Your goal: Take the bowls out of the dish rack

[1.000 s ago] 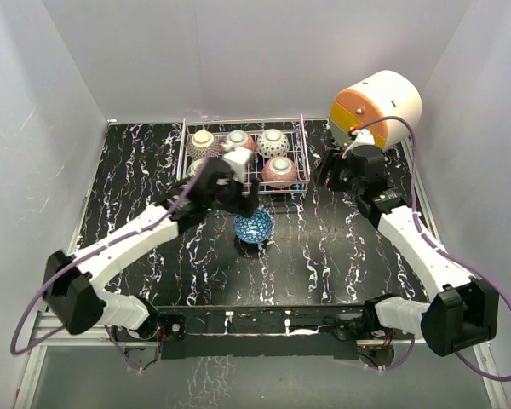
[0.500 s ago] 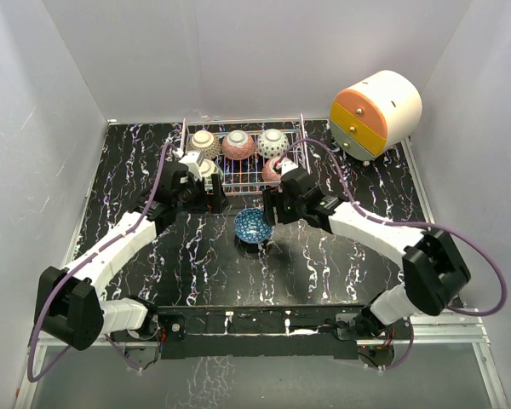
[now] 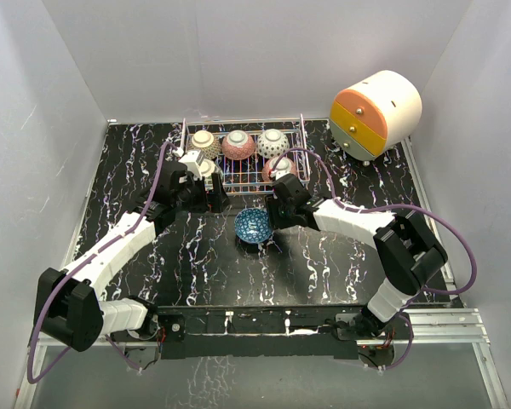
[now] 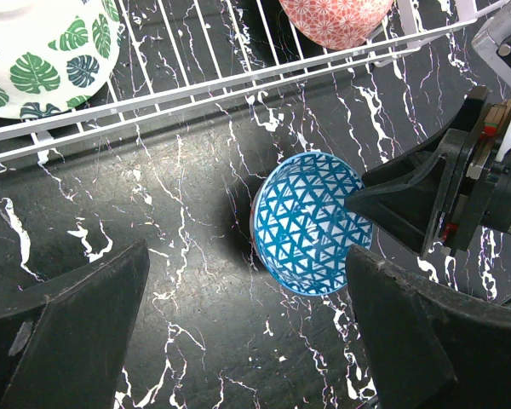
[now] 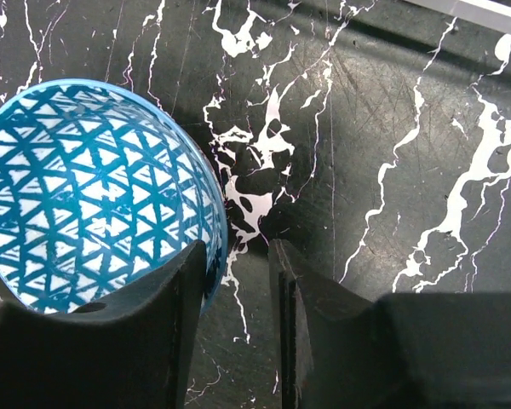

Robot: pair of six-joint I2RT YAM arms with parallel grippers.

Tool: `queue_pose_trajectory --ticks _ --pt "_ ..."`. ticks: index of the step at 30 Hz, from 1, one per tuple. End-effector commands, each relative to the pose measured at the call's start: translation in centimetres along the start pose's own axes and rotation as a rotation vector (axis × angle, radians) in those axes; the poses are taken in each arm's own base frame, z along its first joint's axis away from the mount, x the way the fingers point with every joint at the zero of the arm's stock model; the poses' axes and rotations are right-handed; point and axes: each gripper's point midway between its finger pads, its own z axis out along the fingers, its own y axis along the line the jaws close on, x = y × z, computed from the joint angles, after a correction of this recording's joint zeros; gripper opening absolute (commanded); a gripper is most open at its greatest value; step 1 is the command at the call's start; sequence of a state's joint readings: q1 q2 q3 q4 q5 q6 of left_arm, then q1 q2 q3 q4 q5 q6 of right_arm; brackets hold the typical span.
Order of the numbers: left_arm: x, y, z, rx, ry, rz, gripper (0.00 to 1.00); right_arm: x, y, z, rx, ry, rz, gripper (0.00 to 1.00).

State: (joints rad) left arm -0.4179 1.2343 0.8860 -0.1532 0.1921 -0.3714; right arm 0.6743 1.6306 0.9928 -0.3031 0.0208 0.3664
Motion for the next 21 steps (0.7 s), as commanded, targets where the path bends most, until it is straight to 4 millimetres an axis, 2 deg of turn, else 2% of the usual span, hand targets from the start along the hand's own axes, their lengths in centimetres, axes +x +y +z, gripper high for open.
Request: queue_pose_trajectory --ticks 1,8,11,17,21 --pt "-0.8 -0.5 -0.7 0.025 -0.032 0.007 0.97 -3.7 1.2 -0.2 -0.022 -0.111 0.01 0.34" --pt "-0.5 -0.5 -0.6 0.027 -0.021 0.007 0.97 -4.8 0.3 -1.0 0.032 -0.157 0.025 0.08" --pt "-0.4 -0.5 -0.6 0.028 -0.019 0.01 0.97 -5.0 -0.1 -1.5 0.055 -0.171 0.02 0.08" --pt "-0.3 -0.5 -0.6 0.031 -0.015 0.01 0.97 -5.2 -2.7 -3.7 0.12 -0.219 0.044 0.08" --pt "-0.4 -0.6 -0.5 0.038 -0.011 0.008 0.97 -4.5 -6.0 -4.8 0.151 -0.224 0.102 0.08"
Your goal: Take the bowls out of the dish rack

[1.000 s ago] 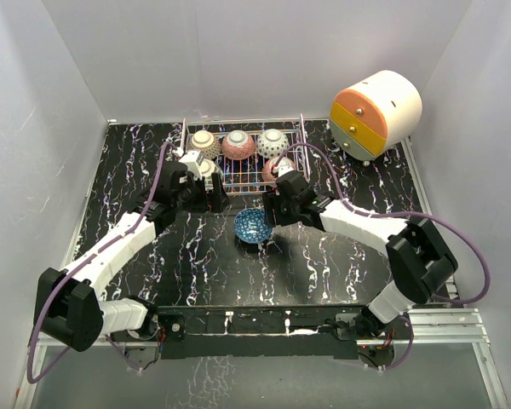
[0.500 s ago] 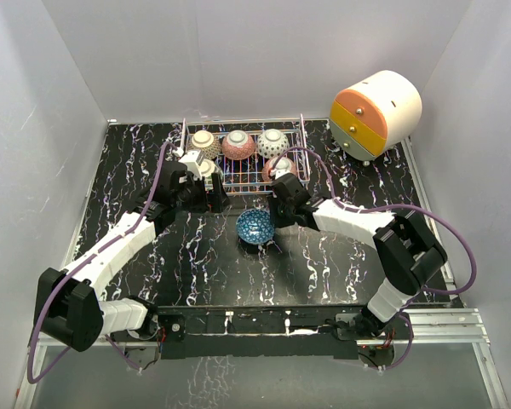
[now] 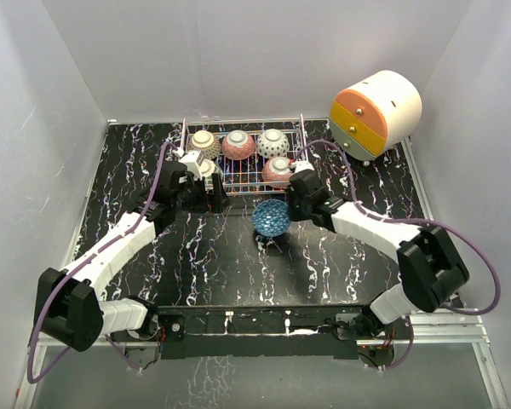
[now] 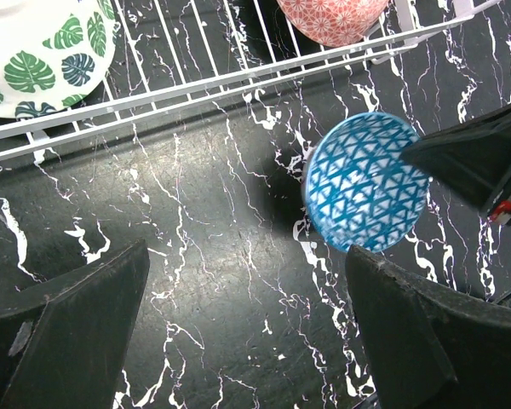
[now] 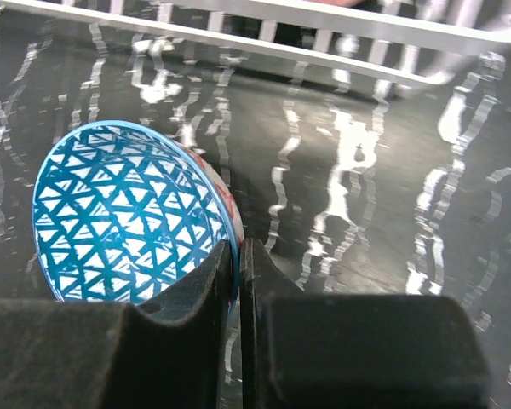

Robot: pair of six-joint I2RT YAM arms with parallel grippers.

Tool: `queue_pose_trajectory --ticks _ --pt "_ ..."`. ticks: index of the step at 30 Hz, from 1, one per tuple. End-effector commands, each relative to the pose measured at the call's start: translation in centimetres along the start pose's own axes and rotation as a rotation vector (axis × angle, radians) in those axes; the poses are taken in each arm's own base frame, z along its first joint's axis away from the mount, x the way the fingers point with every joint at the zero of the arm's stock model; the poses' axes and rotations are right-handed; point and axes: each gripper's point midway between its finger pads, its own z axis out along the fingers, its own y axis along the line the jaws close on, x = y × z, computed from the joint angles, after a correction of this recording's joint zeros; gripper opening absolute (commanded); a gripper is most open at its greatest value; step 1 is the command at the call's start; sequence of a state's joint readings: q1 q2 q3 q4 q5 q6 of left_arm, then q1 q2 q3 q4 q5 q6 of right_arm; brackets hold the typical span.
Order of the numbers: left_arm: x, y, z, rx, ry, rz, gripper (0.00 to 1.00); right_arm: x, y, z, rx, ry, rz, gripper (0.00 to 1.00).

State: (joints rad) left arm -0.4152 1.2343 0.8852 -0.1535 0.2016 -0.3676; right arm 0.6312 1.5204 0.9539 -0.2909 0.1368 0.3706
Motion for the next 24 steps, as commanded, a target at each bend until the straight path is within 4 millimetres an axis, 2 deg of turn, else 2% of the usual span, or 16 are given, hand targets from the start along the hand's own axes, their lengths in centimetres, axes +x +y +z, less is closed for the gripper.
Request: queue_pose_trajectory --ticks 1,6,13,16,24 --pt "-0.5 -0.7 -0.5 0.036 -0.014 0.006 0.97 -2.4 -4.5 -2.0 0.065 -0.1 0.086 0.08" --pt "-0.6 -0.9 -0.5 0.045 -0.014 0.006 0.97 -2.5 -9.6 -3.2 0.132 -0.12 0.179 0.08" --pt "-0.7 -1.1 -0.5 0.052 -0.012 0.005 0.97 -1.2 -16.1 -4.0 0.248 -0.109 0.308 0.08" --pt "-0.8 -1.2 -0.4 0.057 -0.018 0.001 0.97 -0.7 -18.3 -4.0 0.29 -0.129 0.415 0.08" --pt "-0.7 -1.3 -0.5 0.066 -0.014 0.001 0.97 -1.5 -23.0 -4.4 0.373 -0.227 0.57 0.08"
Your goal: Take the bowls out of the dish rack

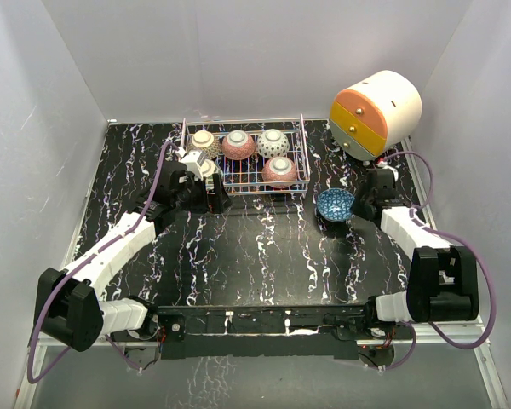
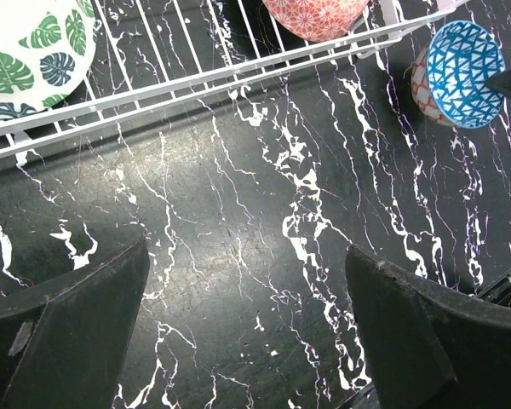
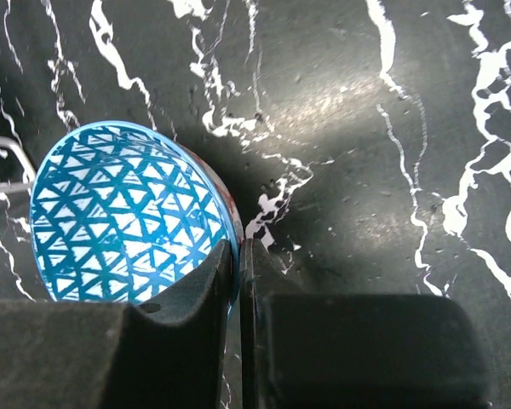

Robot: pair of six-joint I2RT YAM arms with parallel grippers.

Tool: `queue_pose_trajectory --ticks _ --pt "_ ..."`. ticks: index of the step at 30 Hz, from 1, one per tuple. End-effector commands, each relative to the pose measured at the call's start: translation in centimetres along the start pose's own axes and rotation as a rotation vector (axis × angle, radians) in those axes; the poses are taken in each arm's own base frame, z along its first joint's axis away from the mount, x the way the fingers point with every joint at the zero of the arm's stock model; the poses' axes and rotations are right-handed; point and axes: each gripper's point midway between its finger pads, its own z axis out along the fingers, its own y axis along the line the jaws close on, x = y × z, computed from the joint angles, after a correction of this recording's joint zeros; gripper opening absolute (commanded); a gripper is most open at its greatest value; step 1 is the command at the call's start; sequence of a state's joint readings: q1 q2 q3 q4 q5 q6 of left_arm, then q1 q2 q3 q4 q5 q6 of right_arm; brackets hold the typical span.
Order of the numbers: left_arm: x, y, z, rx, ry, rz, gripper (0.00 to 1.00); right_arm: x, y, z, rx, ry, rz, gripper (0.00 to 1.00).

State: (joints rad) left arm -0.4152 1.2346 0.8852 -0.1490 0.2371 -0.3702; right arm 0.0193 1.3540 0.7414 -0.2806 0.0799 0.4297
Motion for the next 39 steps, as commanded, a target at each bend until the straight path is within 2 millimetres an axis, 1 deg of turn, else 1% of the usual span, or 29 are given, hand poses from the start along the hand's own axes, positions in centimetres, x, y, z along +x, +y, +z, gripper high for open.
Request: queue_pose_trajectory --ticks 1,4,7,8,11,13,15,20,21,23,26,28,29,30,33,35,36,38,39 --pt "-0.8 -0.7 -0.5 0.029 -0.025 0.002 0.97 -4.6 -0.3 0.1 -0.024 -0.149 0.107 0.08" --pt "-1.0 -0.6 -0.8 0.021 -0.05 -0.004 0.97 -5.2 -0.7 0.8 -0.019 -0.148 0.125 0.08" --pt "-1.3 -0.6 -1.1 0.016 -0.067 -0.003 0.97 -5.2 -0.7 1.5 -0.018 -0.14 0.145 0.09" --pt "-1.3 -0.5 -1.1 0.011 -0.066 -0.002 0.97 -5.2 -0.8 1.7 -0.016 -0.139 0.155 0.12" --pt "-1.4 -0.4 -1.4 0.0 -0.068 0.005 0.97 -5.4 -0.6 1.3 -0.034 -0.151 0.167 0.35" --pt "-1.5 -0.1 -1.5 -0.018 -0.08 0.003 0.97 -5.7 -0.5 0.6 -0.043 -0.171 0.175 0.47" --pt "-1.8 0.2 -1.8 -0.033 -0.102 0.0 0.97 -6.4 -0.5 -0.6 -0.046 -0.207 0.178 0.53" --pt "-2.2 0.3 -1.8 -0.046 -0.114 -0.015 0.97 -8.7 -0.7 -4.3 -0.035 -0.305 0.137 0.56" --pt "-2.1 0.4 -1.6 -0.045 -0.108 -0.022 0.97 -9.1 -0.5 -5.0 -0.041 -0.316 0.129 0.57" --pt "-2.0 0.5 -1.4 -0.043 -0.105 -0.037 0.97 -10.2 0.4 -6.3 -0.078 -0.344 0.108 0.59" --pt "-2.2 0.5 -1.3 -0.037 -0.114 -0.054 0.97 -11.6 3.4 -7.9 -0.157 -0.372 0.059 0.61" --pt "-2.3 0.7 -1.4 -0.039 -0.117 -0.062 0.97 -12.2 6.6 -8.6 -0.205 -0.379 0.008 0.63" --pt "-2.3 0.8 -1.5 -0.037 -0.117 -0.065 0.97 -13.1 8.3 -9.3 -0.225 -0.395 -0.016 0.65" --pt "-2.3 0.8 -1.5 -0.037 -0.115 -0.067 0.97 -13.5 10.2 -9.7 -0.242 -0.404 -0.043 0.67" --pt "-2.3 1.1 -1.5 -0.045 -0.112 -0.069 0.97 -14.3 15.6 -10.3 -0.302 -0.418 -0.12 0.72" --pt "-2.2 1.2 -1.5 -0.047 -0.11 -0.07 0.97 -14.5 19.2 -10.0 -0.354 -0.403 -0.172 0.73" --pt "-2.3 1.4 -1.5 -0.049 -0.107 -0.072 0.97 -14.0 20.9 -8.9 -0.369 -0.369 -0.206 0.74" --pt "-2.5 1.3 -1.5 -0.046 -0.109 -0.072 0.97 -13.4 23.9 -7.6 -0.4 -0.32 -0.265 0.76" --pt "-2.5 1.4 -1.6 -0.047 -0.111 -0.075 0.97 -13.0 25.0 -6.8 -0.406 -0.295 -0.288 0.77"
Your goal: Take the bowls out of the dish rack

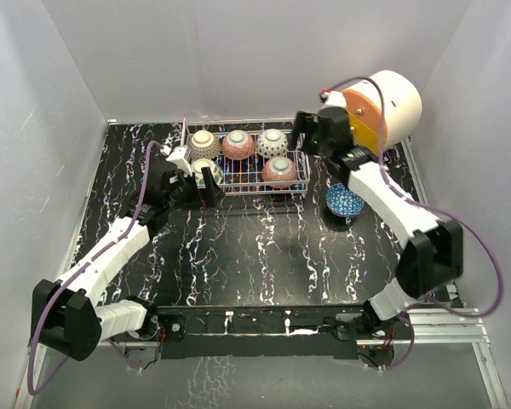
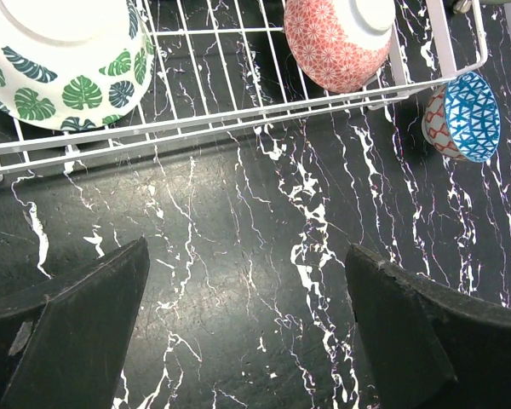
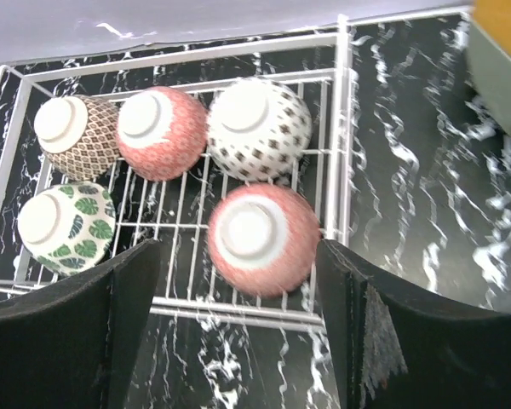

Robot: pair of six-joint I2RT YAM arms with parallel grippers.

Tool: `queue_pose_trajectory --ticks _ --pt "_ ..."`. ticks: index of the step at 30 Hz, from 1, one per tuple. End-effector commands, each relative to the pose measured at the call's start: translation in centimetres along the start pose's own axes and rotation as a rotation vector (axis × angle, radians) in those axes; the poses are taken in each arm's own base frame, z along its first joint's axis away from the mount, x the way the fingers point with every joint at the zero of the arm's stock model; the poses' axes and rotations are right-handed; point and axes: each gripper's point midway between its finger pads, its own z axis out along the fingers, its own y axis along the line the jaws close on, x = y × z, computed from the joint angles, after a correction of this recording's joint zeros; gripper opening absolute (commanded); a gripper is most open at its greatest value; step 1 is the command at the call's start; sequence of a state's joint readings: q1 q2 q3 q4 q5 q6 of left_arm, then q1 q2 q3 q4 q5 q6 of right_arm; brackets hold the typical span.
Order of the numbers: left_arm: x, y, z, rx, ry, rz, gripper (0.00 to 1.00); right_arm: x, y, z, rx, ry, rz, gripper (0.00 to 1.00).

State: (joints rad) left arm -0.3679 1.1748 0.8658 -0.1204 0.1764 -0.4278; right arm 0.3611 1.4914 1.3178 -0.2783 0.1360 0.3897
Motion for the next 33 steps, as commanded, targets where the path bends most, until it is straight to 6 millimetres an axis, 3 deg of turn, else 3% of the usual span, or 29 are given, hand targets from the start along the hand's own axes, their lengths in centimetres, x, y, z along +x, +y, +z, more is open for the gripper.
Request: queue_pose_trajectory --ticks 1,6,12,19,33 --pt "-0.5 -0.1 -0.3 0.015 -0.007 -0.008 0.97 0.6 3.5 4.1 -0.048 0.072 -0.094 0.78" --pt "-0.3 0.1 -0.8 0.005 -0.004 -0.001 0.97 2.9 3.5 8.5 -0.008 0.15 -0.131 0.81" --pt "-0.3 0.3 -1.3 -0.006 -0.007 0.009 0.97 5.3 4.0 10.8 0.001 0.211 -0.181 0.84" --pt "-0.2 0.3 -1.3 0.0 -0.002 0.009 0.97 7.7 3.6 11.2 0.044 0.255 -0.224 0.84" --pt "0.2 0.2 -1.0 0.005 0.013 0.003 0.97 9.9 3.3 11.0 0.049 0.286 -0.215 0.84"
